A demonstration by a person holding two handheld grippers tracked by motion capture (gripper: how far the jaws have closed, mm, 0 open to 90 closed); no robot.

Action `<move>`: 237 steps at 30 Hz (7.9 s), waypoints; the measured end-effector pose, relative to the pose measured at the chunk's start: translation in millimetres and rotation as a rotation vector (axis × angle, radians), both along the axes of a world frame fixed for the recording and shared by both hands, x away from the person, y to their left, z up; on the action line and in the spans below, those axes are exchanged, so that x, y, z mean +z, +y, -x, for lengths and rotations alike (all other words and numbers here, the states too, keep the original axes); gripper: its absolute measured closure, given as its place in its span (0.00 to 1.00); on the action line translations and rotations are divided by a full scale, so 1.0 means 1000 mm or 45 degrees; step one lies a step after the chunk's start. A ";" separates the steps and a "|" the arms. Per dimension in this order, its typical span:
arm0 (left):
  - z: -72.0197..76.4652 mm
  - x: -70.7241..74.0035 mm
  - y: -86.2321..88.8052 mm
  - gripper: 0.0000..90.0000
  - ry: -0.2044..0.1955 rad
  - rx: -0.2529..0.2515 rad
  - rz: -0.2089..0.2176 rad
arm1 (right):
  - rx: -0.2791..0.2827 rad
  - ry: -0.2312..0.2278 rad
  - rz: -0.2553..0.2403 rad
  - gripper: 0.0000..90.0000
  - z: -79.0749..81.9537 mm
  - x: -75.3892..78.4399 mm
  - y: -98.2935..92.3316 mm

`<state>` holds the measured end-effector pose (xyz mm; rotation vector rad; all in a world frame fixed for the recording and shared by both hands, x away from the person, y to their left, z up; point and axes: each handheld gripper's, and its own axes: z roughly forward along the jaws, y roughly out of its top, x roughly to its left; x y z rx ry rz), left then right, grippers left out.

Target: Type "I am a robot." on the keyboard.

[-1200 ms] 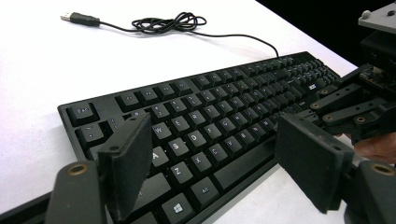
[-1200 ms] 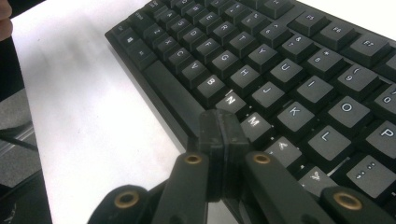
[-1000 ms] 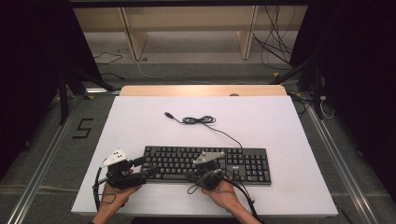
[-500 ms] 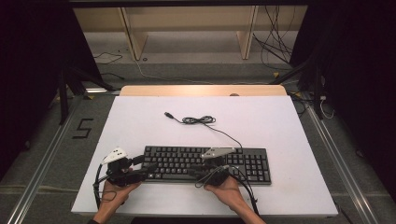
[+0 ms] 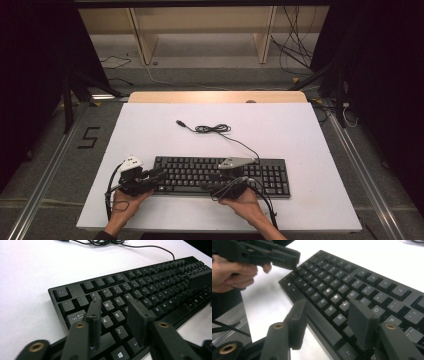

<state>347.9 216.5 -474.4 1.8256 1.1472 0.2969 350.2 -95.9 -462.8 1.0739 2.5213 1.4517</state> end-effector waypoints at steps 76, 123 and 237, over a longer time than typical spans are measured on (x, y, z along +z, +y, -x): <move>0.001 0.008 -0.004 0.45 0.008 -0.058 0.079 | 0.027 -0.034 -0.005 0.43 0.009 0.001 0.000; 0.031 0.016 0.000 0.29 -0.074 -0.099 0.154 | 0.037 0.017 0.153 1.00 0.007 -0.019 0.023; -0.034 0.002 -0.051 0.91 0.067 -0.113 -0.070 | -0.064 -0.071 -0.043 0.44 0.008 0.008 -0.022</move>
